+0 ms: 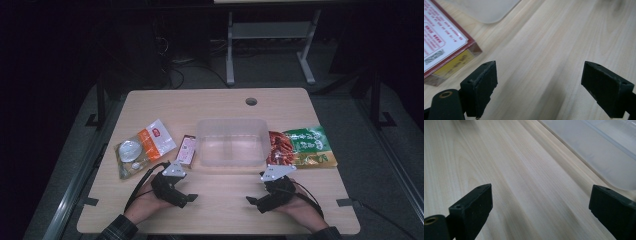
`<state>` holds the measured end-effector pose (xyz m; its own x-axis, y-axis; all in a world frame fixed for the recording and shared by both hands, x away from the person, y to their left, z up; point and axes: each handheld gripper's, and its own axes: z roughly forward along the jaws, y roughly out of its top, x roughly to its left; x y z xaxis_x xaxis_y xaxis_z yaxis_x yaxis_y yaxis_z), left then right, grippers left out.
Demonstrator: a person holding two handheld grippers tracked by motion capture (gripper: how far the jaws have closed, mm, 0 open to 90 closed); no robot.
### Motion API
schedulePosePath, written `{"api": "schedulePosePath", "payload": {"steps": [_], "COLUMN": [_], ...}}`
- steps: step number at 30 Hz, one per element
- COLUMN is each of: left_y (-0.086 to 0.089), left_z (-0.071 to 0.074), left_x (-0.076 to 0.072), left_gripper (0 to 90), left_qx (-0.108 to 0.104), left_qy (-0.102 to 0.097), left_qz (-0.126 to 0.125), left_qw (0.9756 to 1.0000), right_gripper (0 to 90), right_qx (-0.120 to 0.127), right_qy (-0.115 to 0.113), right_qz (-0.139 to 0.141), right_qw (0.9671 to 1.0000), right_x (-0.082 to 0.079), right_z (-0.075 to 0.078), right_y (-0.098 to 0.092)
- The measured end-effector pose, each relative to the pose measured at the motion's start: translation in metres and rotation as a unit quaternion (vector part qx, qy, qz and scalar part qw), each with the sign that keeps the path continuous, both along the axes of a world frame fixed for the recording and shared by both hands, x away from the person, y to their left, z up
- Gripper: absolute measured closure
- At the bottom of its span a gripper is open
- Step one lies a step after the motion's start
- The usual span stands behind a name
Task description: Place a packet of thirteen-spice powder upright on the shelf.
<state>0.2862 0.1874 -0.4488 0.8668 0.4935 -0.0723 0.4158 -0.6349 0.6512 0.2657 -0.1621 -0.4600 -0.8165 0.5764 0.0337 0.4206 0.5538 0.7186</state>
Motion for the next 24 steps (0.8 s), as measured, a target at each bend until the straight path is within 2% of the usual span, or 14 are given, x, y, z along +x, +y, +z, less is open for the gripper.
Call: {"api": "schedulePosePath", "payload": {"steps": [3,5,11,13,16,20,24], "left_y": [0.003,0.005,0.015,0.019,0.024,0.023,0.017], "left_z": [0.004,0.006,0.013,0.015,0.017,0.017,0.012], "left_x": [0.002,0.003,0.009,0.012,0.017,0.027,0.036], "left_gripper": [12.9,12.9,12.9,12.9,12.9,12.9,12.9], "left_qx": [0.002,-0.005,0.007,0.011,0.016,0.019,0.032], "left_qy": [-0.003,-0.006,-0.024,-0.031,-0.048,-0.053,-0.054], "left_qz": [0.011,0.020,0.051,0.070,0.105,0.143,0.159], "left_qw": [0.9999,0.9998,0.9984,0.9970,0.9932,0.9881,0.9853], "right_gripper": [5.5,5.9,6.6,6.9,7.0,8.1,8.5], "right_qx": [0.002,0.002,0.006,0.004,0.003,0.004,0.006], "right_qy": [0.000,0.000,-0.001,0.001,0.000,-0.003,-0.002], "right_qz": [0.002,0.000,-0.005,-0.004,-0.002,-0.002,-0.003], "right_qw": [1.0000,1.0000,1.0000,1.0000,1.0000,1.0000,1.0000], "right_x": [-0.001,-0.002,-0.002,-0.002,-0.002,-0.002,-0.001], "right_z": [0.001,0.001,0.001,0.001,0.001,0.002,0.002], "right_y": [0.000,0.000,0.001,0.001,0.002,0.003,0.004]}}
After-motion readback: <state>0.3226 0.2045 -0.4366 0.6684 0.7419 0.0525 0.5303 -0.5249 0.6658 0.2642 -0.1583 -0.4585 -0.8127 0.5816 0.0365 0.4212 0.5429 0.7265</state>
